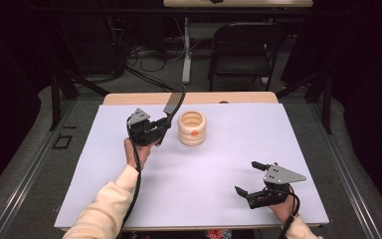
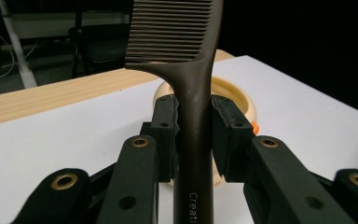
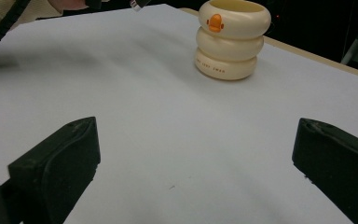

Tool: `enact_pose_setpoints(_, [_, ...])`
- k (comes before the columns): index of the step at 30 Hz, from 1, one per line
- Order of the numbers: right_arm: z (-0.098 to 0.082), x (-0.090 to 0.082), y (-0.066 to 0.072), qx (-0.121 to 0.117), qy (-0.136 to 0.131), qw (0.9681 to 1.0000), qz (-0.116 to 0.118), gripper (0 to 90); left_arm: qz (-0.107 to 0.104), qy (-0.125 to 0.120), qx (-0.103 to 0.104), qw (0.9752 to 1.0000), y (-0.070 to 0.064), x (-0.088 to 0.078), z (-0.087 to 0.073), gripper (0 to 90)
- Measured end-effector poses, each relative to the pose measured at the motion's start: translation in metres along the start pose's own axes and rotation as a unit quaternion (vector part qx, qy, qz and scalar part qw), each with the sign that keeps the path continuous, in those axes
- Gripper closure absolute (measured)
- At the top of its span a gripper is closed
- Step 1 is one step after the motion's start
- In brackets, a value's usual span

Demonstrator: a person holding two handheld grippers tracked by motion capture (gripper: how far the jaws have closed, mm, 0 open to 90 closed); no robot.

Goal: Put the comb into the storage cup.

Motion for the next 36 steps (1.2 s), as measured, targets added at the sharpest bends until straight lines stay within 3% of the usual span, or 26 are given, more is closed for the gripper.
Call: enact_pose_setpoints(36, [0.000, 0.000, 0.000, 0.000, -0.002, 1.0000, -0.001, 0.3, -0.026, -0.028, 0.009, 0.9992, -0.014, 0.022, 0.026, 72.1])
Point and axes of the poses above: each handheld gripper's, and its own axes: x roughly forward along the jaws, z roughly out of its top, y roughly to its left, the point moved 1 cm from there along x, roughly forward along the jaws, and after that the axes turned 3 degrees about z, right-handed, at the moved point
